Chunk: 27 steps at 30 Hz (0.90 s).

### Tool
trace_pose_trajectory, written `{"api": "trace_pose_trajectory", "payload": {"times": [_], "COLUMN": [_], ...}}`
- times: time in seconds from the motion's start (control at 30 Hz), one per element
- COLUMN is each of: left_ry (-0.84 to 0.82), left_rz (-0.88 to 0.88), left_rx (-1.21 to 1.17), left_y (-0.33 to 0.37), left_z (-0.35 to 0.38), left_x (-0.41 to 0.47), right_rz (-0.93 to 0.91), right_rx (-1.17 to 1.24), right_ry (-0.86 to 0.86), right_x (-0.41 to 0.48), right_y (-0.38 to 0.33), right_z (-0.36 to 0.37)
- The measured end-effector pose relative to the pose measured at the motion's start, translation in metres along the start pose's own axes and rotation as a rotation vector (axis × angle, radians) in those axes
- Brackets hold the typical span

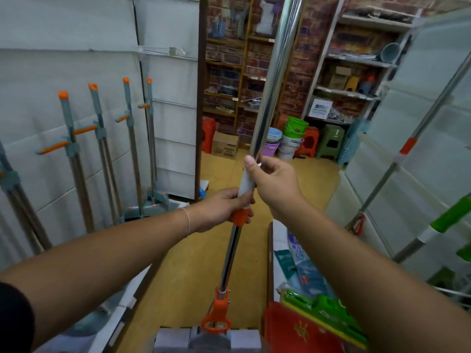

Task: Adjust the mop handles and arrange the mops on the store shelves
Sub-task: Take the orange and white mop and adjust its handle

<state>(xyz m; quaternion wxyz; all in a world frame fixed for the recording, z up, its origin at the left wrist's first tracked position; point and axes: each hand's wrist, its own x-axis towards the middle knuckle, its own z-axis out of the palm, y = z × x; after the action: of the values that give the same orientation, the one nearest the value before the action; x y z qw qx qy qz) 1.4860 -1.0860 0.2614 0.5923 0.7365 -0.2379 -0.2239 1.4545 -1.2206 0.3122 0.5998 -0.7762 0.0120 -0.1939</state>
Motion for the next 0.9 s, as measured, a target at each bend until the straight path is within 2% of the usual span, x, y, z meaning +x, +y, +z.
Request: {"api": "trace_pose_trajectory", "payload": {"times": [0.47,0.9], "left_ry": [-0.067,-0.310], "left_rz": [0.027,0.108], "left_rx": [0.083,0.169], "left_y": [-0.021,-0.028], "left_z": [-0.066,-0.177], "left_x": [0.136,0.308], "right_rz": [0.016,0.027], "right_rx": [-0.020,-0.151], "right_ry": [-0.015,0.219], "right_x": [0.127,0.290], "right_y": [0.045,0.086], "right_z": [0.019,0.065]}}
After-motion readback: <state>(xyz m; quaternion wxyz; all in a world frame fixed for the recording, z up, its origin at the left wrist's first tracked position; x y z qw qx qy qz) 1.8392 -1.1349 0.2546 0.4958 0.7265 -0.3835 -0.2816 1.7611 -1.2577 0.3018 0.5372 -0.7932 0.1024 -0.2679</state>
